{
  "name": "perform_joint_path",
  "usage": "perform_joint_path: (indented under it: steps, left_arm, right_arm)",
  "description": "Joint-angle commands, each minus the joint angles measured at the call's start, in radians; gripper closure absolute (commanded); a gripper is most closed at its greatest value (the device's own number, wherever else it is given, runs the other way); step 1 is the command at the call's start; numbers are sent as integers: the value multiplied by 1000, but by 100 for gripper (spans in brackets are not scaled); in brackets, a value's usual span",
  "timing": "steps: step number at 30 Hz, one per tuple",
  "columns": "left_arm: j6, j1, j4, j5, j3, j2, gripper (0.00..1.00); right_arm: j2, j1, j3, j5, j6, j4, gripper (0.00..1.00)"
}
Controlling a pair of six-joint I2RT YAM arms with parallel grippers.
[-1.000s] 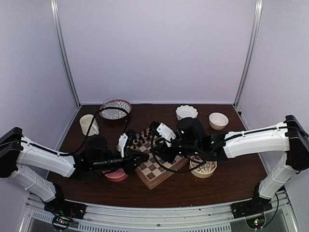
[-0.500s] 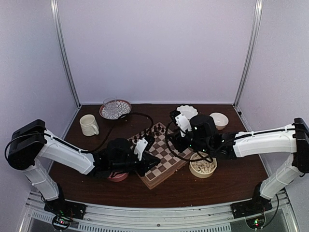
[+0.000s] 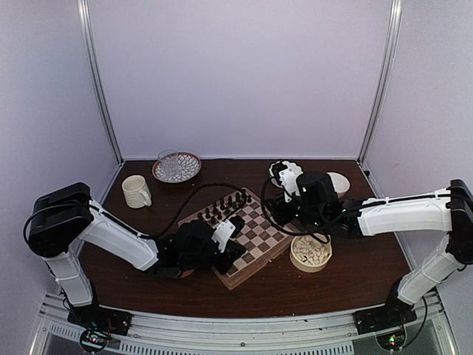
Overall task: Set up the chess pieces on the board
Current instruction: Place the rook on the chessboard.
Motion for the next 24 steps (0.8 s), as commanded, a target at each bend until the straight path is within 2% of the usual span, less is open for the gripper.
perform_joint_path:
  steps: [1,5,15,21,24]
  left_arm:
    - [19,-4,6,-36,28,-1,87]
    - [18,-4,-19,-40,38,0,80]
    - [13,-4,-81,-56,61,-1,77]
    - [13,-4,-130,-43,82,-10,63]
    - [13,-4,-153,-44,96,-9,61]
  right_arm:
    - [17,-9,-1,-18,20,13,58]
    - [17,-12,-1,-23,22,11,58]
    - [13,-19,-1,-32,26,9,58]
    - [15,-21,1,-41,26,6,58]
    - [16,-22,2,-45,27,5,58]
